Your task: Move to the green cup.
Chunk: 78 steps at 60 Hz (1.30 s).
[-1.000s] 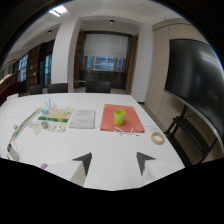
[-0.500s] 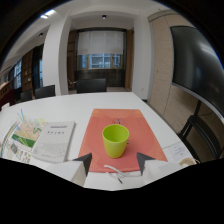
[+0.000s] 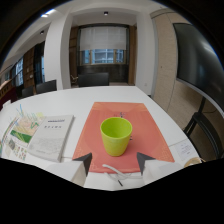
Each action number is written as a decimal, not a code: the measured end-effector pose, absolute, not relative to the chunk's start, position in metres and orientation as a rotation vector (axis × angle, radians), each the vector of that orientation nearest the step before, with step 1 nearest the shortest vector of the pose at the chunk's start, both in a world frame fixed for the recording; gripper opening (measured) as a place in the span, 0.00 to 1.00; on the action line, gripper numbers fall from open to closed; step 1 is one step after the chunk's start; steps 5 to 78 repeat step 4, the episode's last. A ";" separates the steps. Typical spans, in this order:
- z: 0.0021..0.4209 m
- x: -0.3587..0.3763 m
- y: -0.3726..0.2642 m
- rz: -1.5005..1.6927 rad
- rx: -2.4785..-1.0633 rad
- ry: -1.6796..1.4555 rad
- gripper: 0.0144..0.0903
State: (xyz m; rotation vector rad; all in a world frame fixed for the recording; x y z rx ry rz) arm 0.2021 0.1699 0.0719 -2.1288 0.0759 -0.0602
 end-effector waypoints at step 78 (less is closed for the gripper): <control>0.072 0.204 0.170 -0.066 -2.130 0.068 0.93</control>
